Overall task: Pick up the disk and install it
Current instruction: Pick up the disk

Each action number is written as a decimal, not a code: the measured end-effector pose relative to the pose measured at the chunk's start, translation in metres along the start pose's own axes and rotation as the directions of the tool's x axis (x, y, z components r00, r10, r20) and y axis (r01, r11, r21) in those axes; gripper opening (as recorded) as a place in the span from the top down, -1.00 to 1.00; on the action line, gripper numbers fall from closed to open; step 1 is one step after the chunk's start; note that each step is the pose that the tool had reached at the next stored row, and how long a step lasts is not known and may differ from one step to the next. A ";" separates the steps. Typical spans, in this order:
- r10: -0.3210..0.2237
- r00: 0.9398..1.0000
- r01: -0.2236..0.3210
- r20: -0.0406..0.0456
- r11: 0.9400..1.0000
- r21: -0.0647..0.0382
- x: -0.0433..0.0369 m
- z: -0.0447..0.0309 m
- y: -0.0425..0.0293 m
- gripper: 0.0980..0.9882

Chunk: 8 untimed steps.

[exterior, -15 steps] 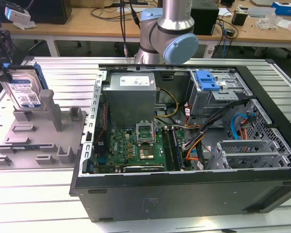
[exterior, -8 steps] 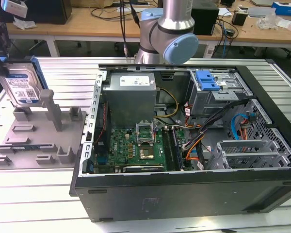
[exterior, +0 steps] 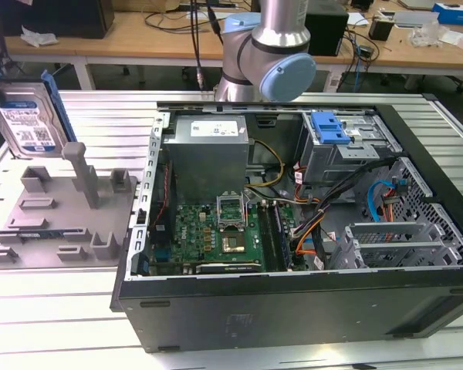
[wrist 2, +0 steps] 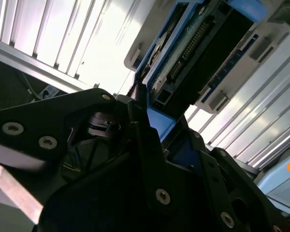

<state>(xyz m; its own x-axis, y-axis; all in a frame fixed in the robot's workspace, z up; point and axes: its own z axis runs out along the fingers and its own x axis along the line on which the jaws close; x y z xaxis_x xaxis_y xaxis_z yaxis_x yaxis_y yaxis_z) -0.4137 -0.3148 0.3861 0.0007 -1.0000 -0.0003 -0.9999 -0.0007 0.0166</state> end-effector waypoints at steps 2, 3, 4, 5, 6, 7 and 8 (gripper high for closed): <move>0.000 1.000 0.000 0.000 1.000 0.000 0.0000 -0.0059 0.0001 0.39; 0.000 1.000 0.000 0.000 1.000 0.000 0.0000 -0.0088 0.0001 0.39; 0.000 1.000 0.000 0.000 1.000 0.000 0.0000 -0.0123 0.0002 0.39; 0.000 1.000 0.000 0.000 1.000 0.000 0.0000 -0.0178 0.0003 0.39; 0.000 1.000 0.000 0.000 1.000 0.000 0.0000 -0.0242 0.0004 0.39; 0.000 1.000 0.000 0.000 1.000 0.000 0.0000 -0.0275 0.0004 0.39; 0.000 1.000 0.000 0.000 1.000 0.000 0.0000 -0.0309 0.0005 0.39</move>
<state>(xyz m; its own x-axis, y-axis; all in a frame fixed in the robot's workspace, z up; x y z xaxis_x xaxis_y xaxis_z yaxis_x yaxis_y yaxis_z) -0.4136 -0.3148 0.4170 0.0007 -1.0000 -0.0003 -0.9999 -0.0007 0.0166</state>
